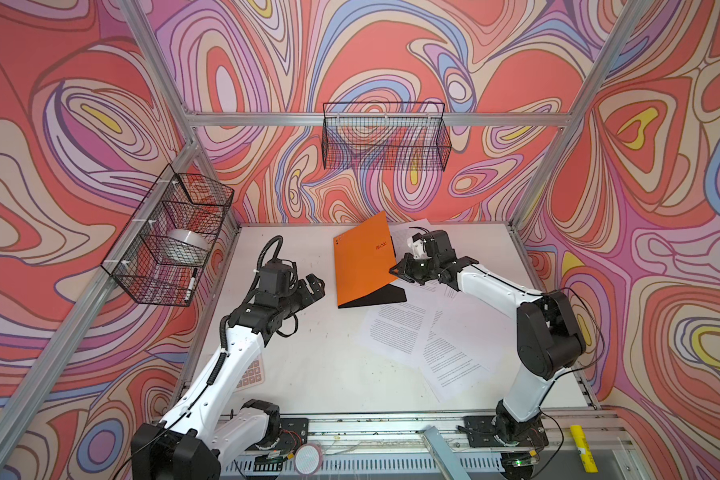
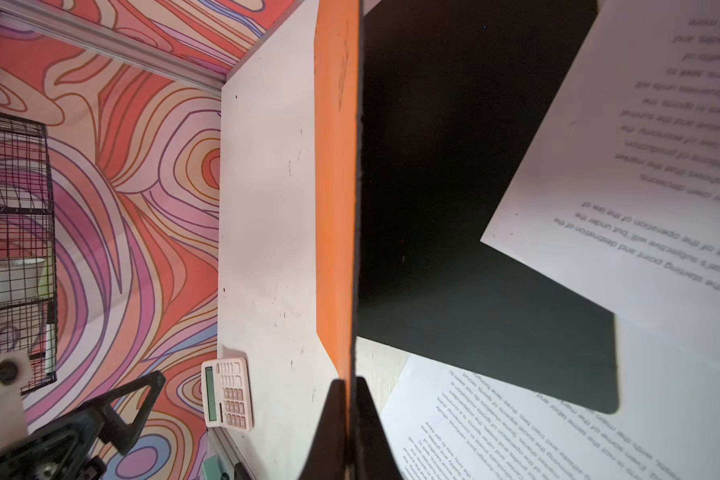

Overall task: Put the files into the folder
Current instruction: 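Lift and swing the orange cover open with the left gripper, flattening it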

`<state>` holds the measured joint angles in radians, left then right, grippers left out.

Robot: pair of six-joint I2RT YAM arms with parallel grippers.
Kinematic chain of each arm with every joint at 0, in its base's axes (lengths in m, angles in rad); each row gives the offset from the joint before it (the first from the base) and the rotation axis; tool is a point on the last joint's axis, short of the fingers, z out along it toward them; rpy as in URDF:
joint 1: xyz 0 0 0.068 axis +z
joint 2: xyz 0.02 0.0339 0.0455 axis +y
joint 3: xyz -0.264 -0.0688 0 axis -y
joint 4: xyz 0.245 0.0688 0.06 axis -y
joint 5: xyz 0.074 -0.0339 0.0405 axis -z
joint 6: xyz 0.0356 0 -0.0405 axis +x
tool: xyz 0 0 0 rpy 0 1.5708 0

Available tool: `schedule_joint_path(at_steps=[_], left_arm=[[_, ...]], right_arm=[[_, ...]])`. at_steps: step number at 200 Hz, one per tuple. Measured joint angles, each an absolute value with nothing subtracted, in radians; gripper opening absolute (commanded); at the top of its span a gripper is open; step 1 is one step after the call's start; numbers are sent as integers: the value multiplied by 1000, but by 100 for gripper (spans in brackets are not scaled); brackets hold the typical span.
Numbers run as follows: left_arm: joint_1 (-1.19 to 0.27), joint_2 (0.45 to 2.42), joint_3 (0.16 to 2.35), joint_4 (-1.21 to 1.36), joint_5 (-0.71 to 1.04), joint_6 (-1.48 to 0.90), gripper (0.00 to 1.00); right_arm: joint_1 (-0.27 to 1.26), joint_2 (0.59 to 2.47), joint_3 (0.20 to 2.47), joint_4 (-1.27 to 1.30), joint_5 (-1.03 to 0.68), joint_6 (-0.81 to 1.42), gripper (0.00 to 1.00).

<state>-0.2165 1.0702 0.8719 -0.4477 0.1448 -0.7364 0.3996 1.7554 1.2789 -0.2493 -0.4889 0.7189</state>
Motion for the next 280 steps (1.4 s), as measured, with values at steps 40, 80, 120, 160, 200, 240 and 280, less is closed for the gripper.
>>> schedule_joint_path(at_steps=[40, 80, 120, 160, 200, 240, 280], left_arm=[[-186, 1070, 872, -482, 173, -710, 97], [-155, 1071, 907, -521, 187, -673, 100], [-148, 1082, 1044, -601, 179, -619, 100], [-121, 1095, 1214, -726, 136, -579, 100], [-41, 1112, 1404, -865, 122, -572, 100], [-1, 1081, 1480, -902, 136, -571, 100], [3, 1073, 1414, -865, 240, -561, 97]], right_arm=[[398, 1639, 1249, -341, -451, 696, 0], [406, 1623, 1265, -380, -453, 661, 40], [484, 1687, 1431, -421, -447, 607, 53], [646, 1855, 1705, -403, -458, 581, 63], [783, 2123, 1929, -374, -493, 599, 71], [871, 2369, 2138, -391, -553, 616, 72], [818, 2305, 2019, -405, -575, 608, 57]])
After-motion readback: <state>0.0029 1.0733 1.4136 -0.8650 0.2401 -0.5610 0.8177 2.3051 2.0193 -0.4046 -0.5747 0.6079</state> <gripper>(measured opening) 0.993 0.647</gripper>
